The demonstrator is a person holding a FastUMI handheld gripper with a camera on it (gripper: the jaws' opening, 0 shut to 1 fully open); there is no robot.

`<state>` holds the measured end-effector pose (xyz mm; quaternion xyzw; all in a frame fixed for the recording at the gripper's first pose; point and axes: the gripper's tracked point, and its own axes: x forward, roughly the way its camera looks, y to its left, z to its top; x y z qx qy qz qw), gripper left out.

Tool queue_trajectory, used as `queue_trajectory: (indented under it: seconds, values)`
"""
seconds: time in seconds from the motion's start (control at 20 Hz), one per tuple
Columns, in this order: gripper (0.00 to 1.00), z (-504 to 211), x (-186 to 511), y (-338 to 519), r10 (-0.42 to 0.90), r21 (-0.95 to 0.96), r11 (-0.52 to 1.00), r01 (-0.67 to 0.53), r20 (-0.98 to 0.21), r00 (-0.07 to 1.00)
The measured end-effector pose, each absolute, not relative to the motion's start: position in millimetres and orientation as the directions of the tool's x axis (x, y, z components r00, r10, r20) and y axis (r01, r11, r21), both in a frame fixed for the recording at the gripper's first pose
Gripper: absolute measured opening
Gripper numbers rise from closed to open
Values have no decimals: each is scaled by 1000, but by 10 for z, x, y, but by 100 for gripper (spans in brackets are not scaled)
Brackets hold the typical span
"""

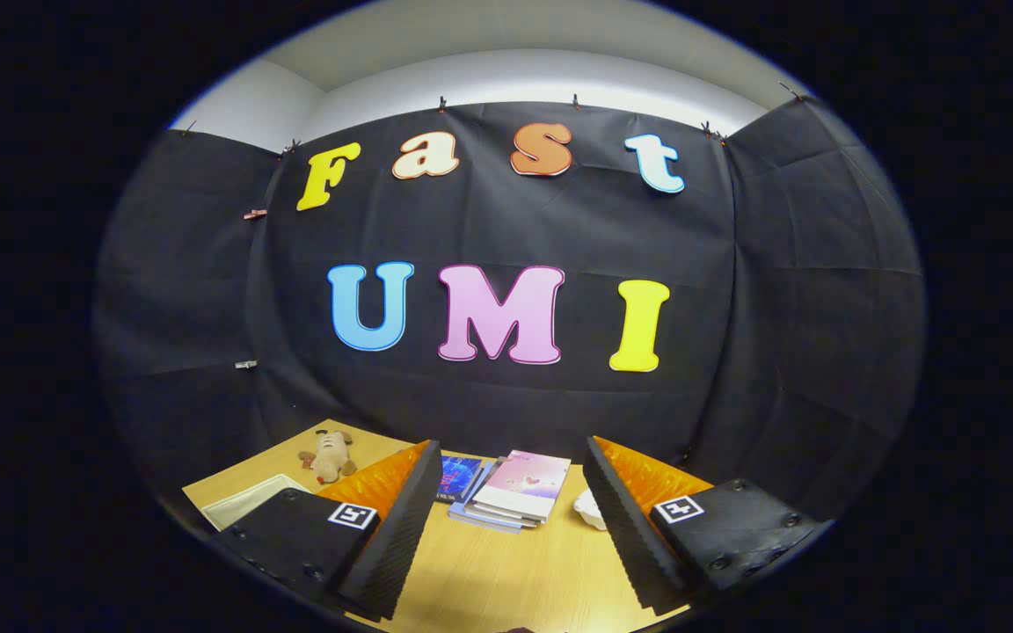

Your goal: Open the storage box then place both shoes into the box .Put the left shoe in first, then the right shoe, with the right side of both shoes facing outward in a uniform manner.

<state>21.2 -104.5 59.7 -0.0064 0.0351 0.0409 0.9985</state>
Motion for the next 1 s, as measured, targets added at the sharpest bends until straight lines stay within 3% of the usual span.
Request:
queue_trajectory:
  seconds: [0.4,1.0]
  values:
    - [98,472,217,-1132,78,-6,997,-79,-105,991]
    - [98,186,121,-620,78,24,997,-75,-167,983]
